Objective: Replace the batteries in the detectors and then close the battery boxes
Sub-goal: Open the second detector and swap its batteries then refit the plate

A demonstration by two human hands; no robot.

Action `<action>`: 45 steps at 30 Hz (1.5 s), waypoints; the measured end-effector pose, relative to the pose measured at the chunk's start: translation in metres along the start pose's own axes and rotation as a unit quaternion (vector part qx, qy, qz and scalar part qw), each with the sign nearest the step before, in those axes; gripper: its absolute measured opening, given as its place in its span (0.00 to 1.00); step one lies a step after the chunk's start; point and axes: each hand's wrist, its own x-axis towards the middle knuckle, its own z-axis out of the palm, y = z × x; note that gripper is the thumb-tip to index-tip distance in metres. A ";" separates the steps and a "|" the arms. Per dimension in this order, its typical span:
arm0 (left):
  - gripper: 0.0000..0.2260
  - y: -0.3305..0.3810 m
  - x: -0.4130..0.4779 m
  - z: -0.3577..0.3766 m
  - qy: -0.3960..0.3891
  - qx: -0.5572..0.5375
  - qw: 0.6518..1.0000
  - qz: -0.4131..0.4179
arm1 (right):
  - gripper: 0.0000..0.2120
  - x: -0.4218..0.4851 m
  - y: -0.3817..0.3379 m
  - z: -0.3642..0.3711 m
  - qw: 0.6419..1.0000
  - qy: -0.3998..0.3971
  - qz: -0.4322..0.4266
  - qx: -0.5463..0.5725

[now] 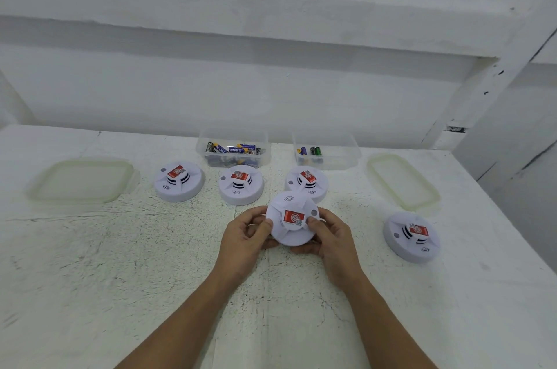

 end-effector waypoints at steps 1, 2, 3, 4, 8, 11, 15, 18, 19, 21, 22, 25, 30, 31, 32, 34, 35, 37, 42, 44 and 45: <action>0.10 0.000 0.000 0.000 0.000 0.001 1.000 0.000 | 0.11 0.000 0.000 0.000 1.000 0.001 0.000 0.000; 0.10 0.000 0.000 0.000 0.000 0.003 1.000 0.002 | 0.11 0.001 0.001 -0.001 1.000 0.000 0.001 0.000; 0.10 0.000 0.000 0.000 -0.001 0.006 1.000 0.003 | 0.11 0.001 0.001 -0.001 1.000 0.000 0.001 -0.001; 0.10 0.000 0.000 0.000 -0.002 0.008 1.000 0.003 | 0.11 0.001 0.002 -0.001 1.000 0.000 0.000 -0.003; 0.10 0.000 0.000 -0.001 -0.005 0.013 1.000 0.004 | 0.11 0.001 0.004 -0.002 1.000 0.001 -0.003 -0.012; 0.10 -0.001 0.000 -0.001 -0.006 0.011 1.000 0.003 | 0.11 0.001 0.004 -0.002 1.000 0.002 -0.003 -0.013; 0.10 -0.001 0.000 -0.001 -0.007 0.008 1.000 0.004 | 0.11 0.000 0.002 -0.001 1.000 0.000 0.000 -0.006; 0.10 -0.002 0.000 -0.002 -0.004 0.007 1.000 0.004 | 0.11 0.001 0.002 -0.001 1.000 0.000 -0.002 -0.008; 0.10 -0.002 0.000 -0.002 -0.003 0.007 1.000 0.004 | 0.11 0.001 0.002 -0.001 1.000 0.001 -0.002 -0.006; 0.10 -0.002 0.000 -0.002 -0.005 0.006 1.000 0.005 | 0.11 0.000 0.002 -0.001 1.000 0.001 -0.004 -0.004; 0.10 -0.002 0.000 -0.002 -0.007 0.005 1.000 0.005 | 0.11 0.000 0.002 -0.001 1.000 0.001 -0.004 -0.004; 0.10 -0.001 0.000 -0.001 -0.009 0.004 1.000 0.008 | 0.11 0.000 0.003 -0.001 1.000 0.003 -0.005 -0.003; 0.10 -0.002 0.000 -0.001 -0.004 0.007 1.000 0.006 | 0.11 0.001 0.003 -0.001 1.000 0.002 -0.005 -0.003; 0.10 -0.003 0.001 -0.001 -0.003 0.007 1.000 0.004 | 0.11 0.001 0.003 -0.001 1.000 0.001 -0.005 -0.003; 0.10 -0.003 0.001 -0.002 -0.003 0.008 1.000 0.004 | 0.11 0.001 0.003 -0.002 1.000 0.002 -0.004 -0.004; 0.10 -0.004 0.001 -0.002 -0.003 0.009 1.000 0.004 | 0.11 0.001 0.003 -0.002 1.000 0.003 -0.004 -0.008; 0.10 -0.004 0.001 -0.002 -0.003 0.009 1.000 0.004 | 0.11 0.001 0.004 -0.002 1.000 0.004 -0.004 -0.010; 0.10 -0.005 0.001 -0.002 -0.002 0.007 1.000 0.004 | 0.11 0.001 0.004 -0.002 1.000 0.006 -0.003 -0.011; 0.10 -0.005 0.001 -0.001 -0.002 0.003 1.000 0.003 | 0.11 0.001 0.004 -0.001 1.000 0.005 -0.004 -0.015; 0.10 -0.005 0.001 -0.001 -0.003 0.005 1.000 0.005 | 0.11 0.001 0.003 -0.002 1.000 0.003 -0.005 -0.016; 0.10 -0.005 0.001 -0.002 -0.003 0.005 1.000 0.006 | 0.11 0.001 0.003 -0.002 1.000 0.003 -0.004 -0.015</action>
